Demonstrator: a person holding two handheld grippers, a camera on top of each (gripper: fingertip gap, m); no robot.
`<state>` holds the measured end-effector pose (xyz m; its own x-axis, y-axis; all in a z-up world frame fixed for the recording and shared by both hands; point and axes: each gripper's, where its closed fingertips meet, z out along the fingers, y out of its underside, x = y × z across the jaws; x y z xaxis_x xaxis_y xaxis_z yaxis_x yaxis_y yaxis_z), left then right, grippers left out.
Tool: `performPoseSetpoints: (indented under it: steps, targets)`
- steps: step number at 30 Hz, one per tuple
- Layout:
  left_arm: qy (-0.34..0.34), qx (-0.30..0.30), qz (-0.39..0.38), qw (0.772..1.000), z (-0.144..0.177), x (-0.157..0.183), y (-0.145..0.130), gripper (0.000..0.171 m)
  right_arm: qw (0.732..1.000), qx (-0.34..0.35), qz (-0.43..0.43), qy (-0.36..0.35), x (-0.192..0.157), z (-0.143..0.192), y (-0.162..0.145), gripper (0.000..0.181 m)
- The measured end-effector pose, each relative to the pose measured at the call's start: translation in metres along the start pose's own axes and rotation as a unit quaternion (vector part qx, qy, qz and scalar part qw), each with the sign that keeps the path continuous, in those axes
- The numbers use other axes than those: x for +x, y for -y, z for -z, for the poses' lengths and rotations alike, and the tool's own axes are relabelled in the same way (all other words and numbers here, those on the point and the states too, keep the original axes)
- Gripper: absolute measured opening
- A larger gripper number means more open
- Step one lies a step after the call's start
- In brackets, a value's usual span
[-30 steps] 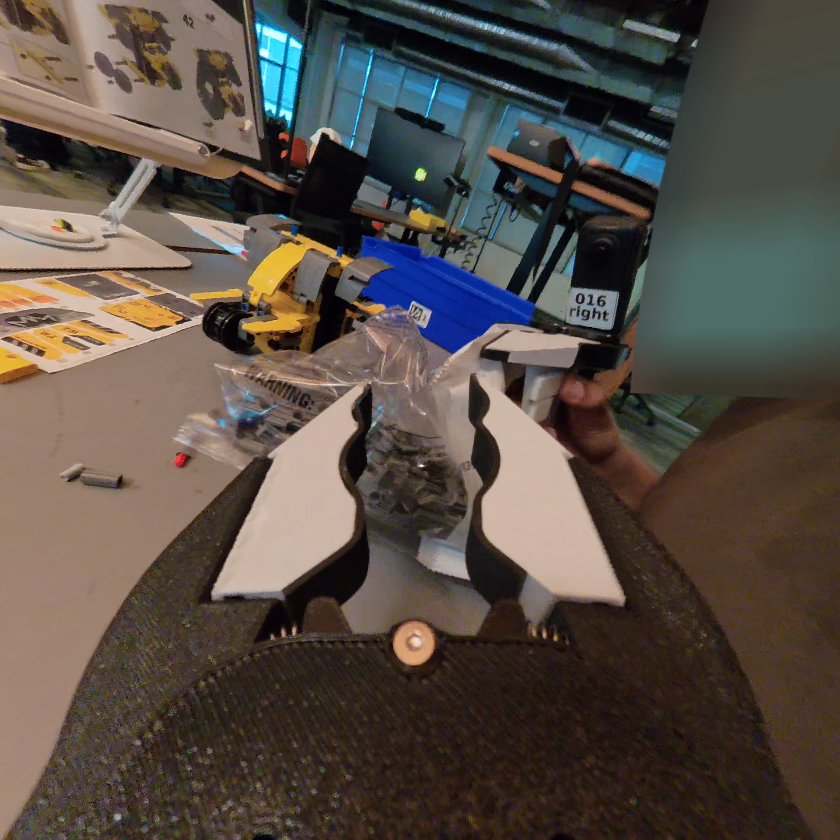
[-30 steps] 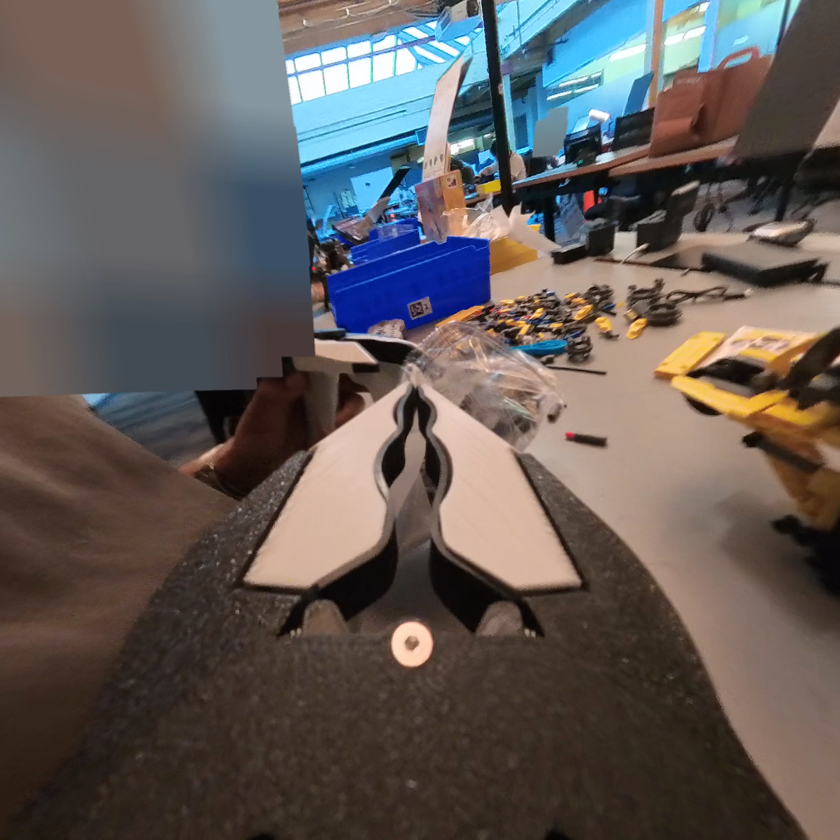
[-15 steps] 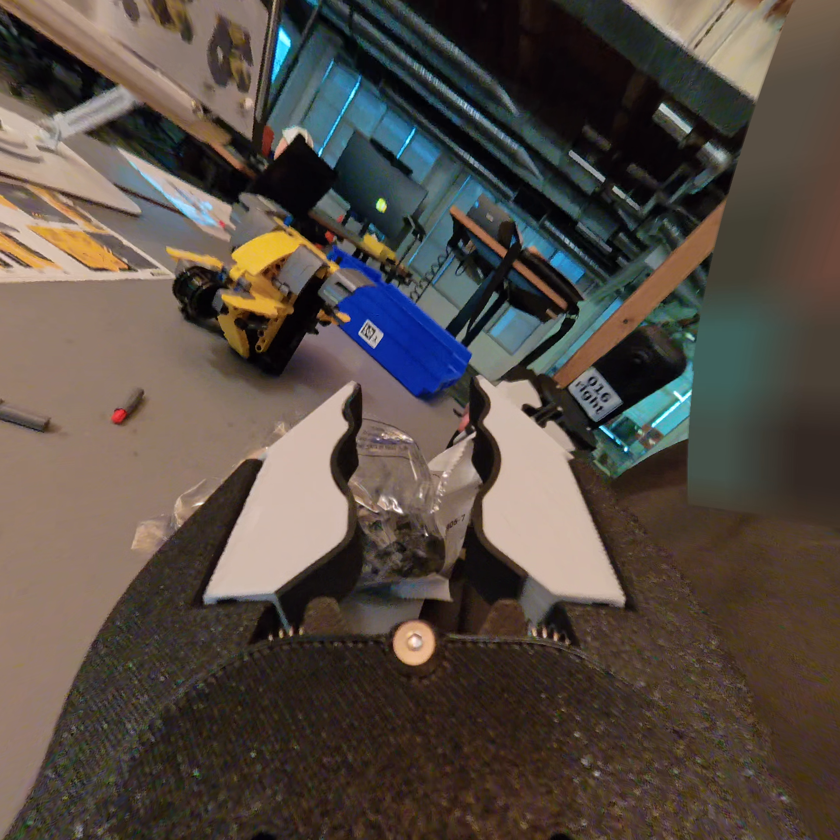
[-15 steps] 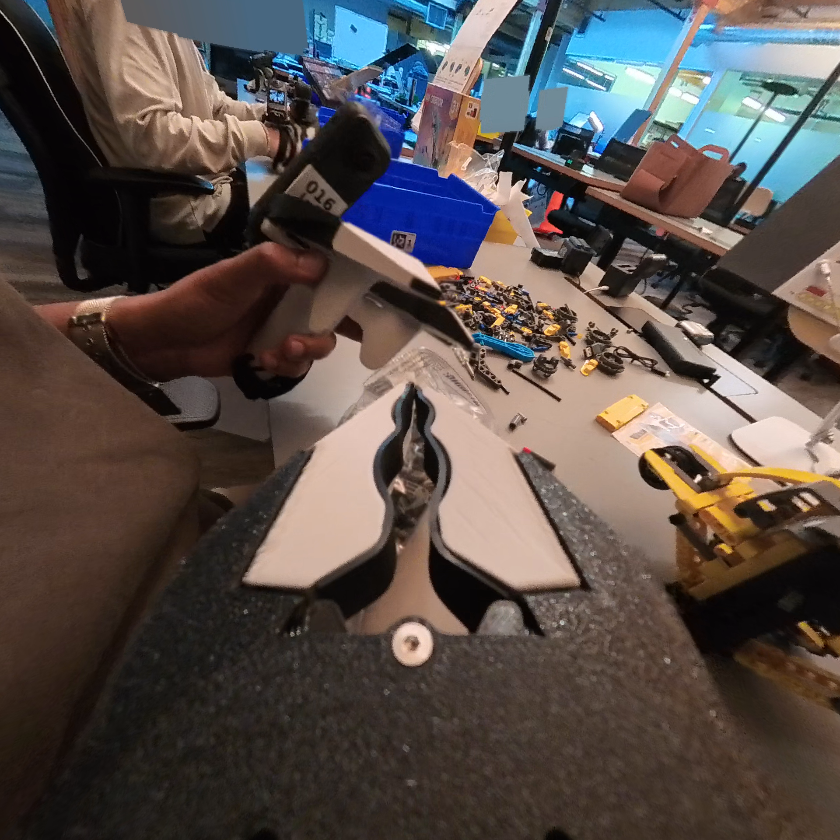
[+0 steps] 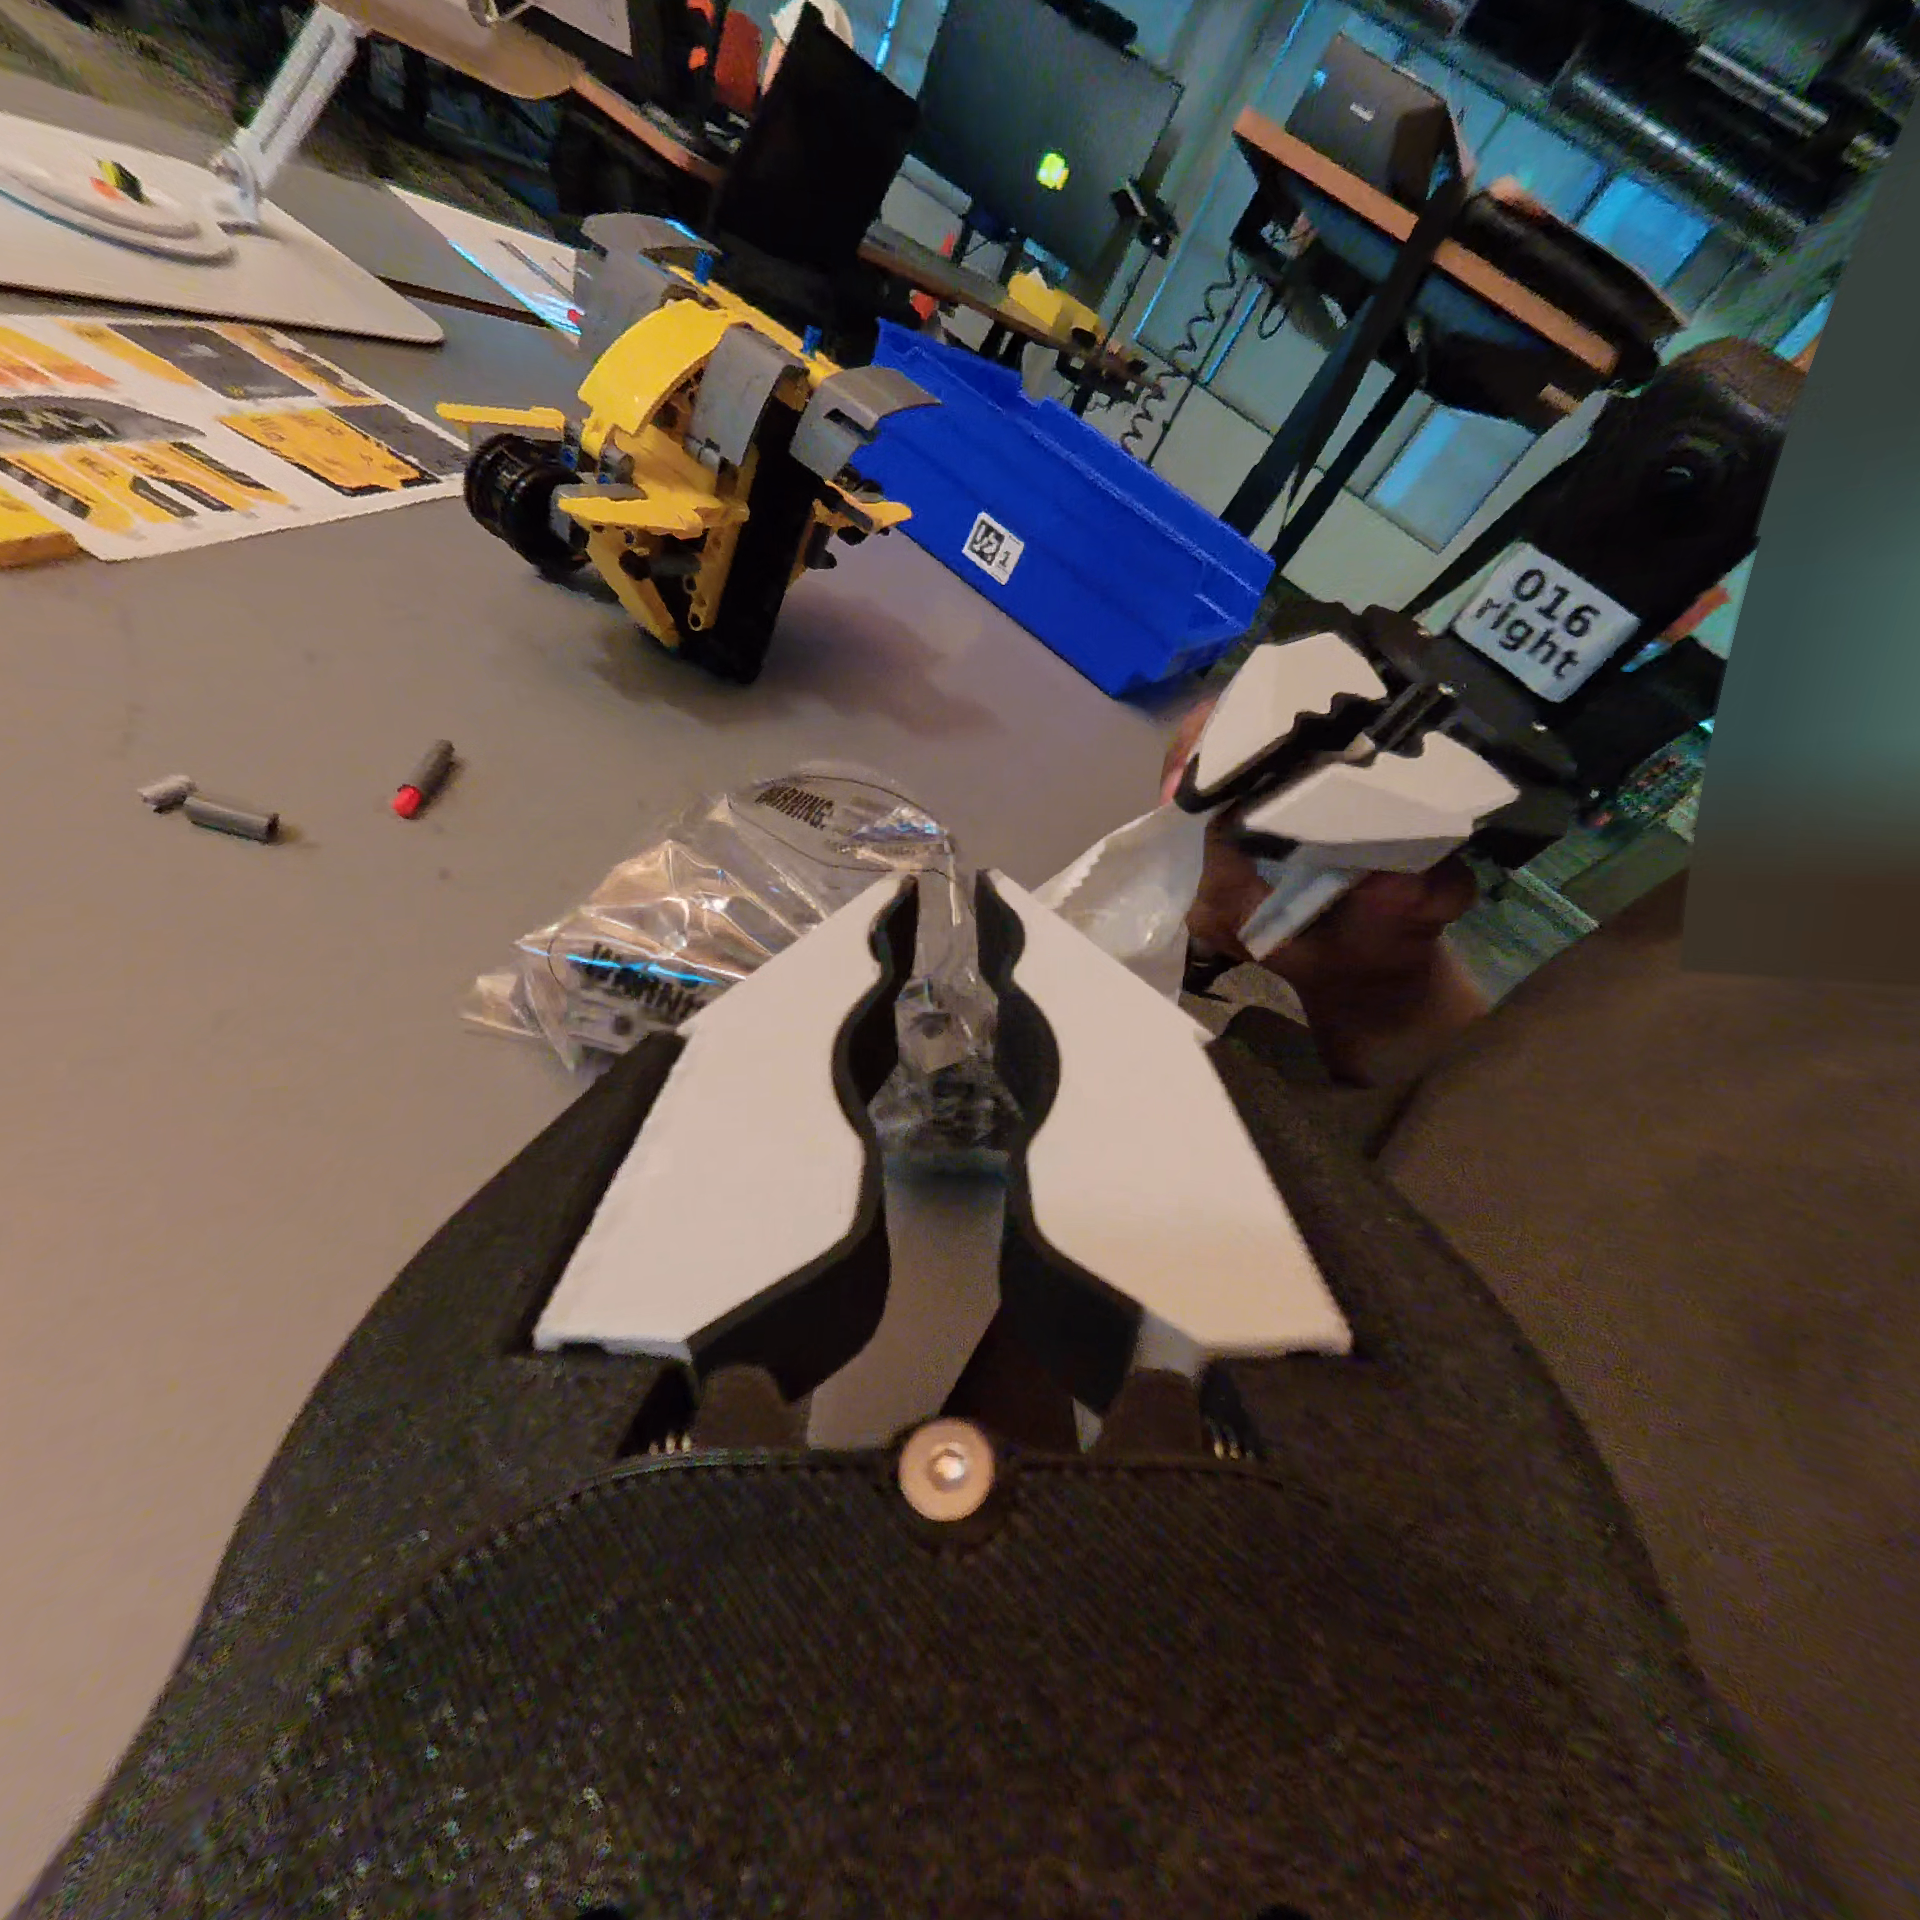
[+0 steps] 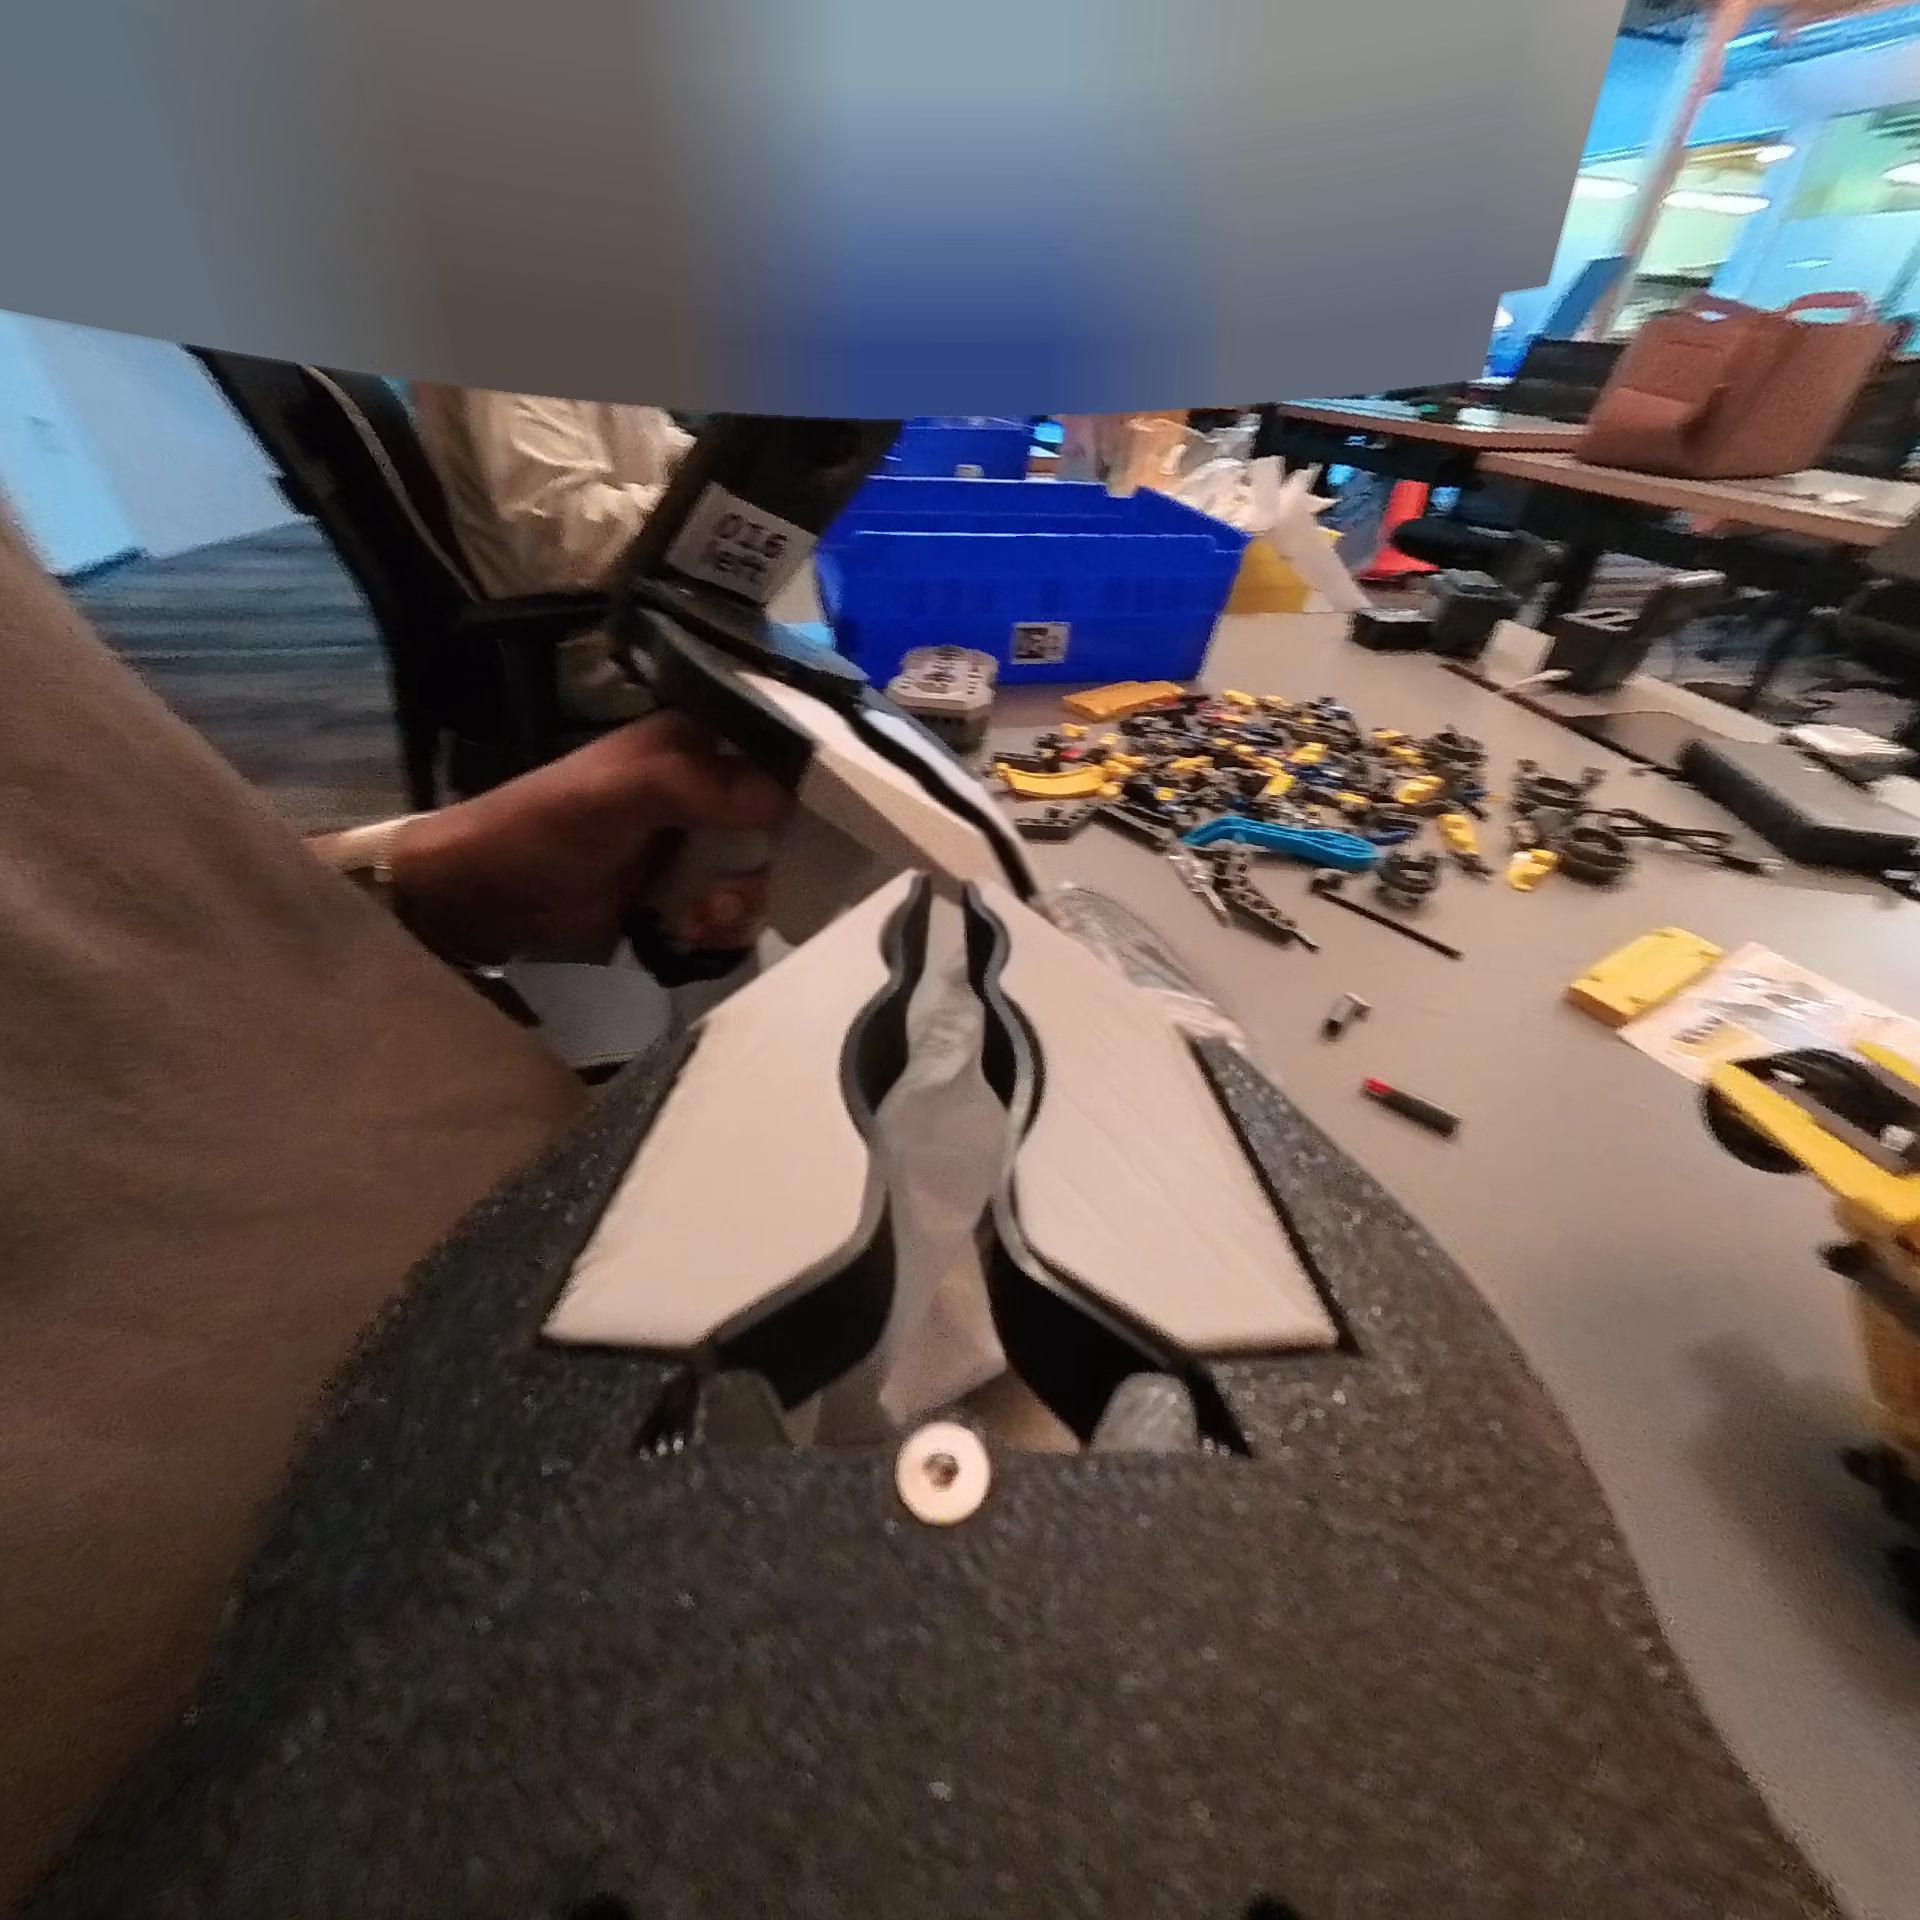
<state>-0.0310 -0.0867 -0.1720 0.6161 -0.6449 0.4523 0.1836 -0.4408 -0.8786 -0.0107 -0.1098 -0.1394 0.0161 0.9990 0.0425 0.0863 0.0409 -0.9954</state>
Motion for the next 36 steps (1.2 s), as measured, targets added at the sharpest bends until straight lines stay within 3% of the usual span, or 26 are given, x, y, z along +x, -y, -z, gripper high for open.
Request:
performPoseSetpoints:
  steps: [1, 3, 8, 13, 18, 24, 31, 36]
  targets:
    - [-0.017, 0.001, 0.005, 1.0, 0.0, 0.003, 0.001, 0.0, 1.0, 0.001, -0.01, 0.024, -0.006, 0.0, 0.001, 0.009]
    - [-0.039, 0.008, 0.033, 0.999, 0.0, 0.004, 0.003, 0.0, 0.998, 0.005, -0.029, 0.054, -0.009, 0.003, 0.004, 0.019]
    - [-0.089, 0.029, 0.084, 0.992, 0.0, 0.004, 0.006, 0.0, 0.998, 0.052, -0.032, -0.015, 0.04, 0.022, 0.02, 0.016]
    - [-0.114, 0.041, 0.114, 0.986, -0.004, 0.003, 0.01, 0.0, 0.991, -0.053, 0.12, -0.032, 0.044, -0.003, -0.014, 0.016]
    - [-0.125, 0.041, 0.135, 0.982, -0.008, 0.001, 0.012, 0.0, 0.969, -0.084, 0.229, -0.038, 0.042, -0.02, -0.029, 0.017]
    - [-0.149, 0.061, 0.175, 0.971, -0.011, -0.002, 0.016, 0.0, 0.958, -0.099, 0.269, -0.022, 0.039, -0.022, -0.038, 0.026]
    - [-0.184, 0.083, 0.218, 0.955, -0.014, 0.002, 0.017, 0.0, 0.943, -0.088, 0.312, -0.074, 0.044, -0.02, -0.03, 0.017]
    - [-0.182, 0.087, 0.217, 0.955, -0.012, 0.001, 0.019, 0.0, 0.949, -0.083, 0.293, -0.076, 0.041, -0.019, -0.027, 0.013]
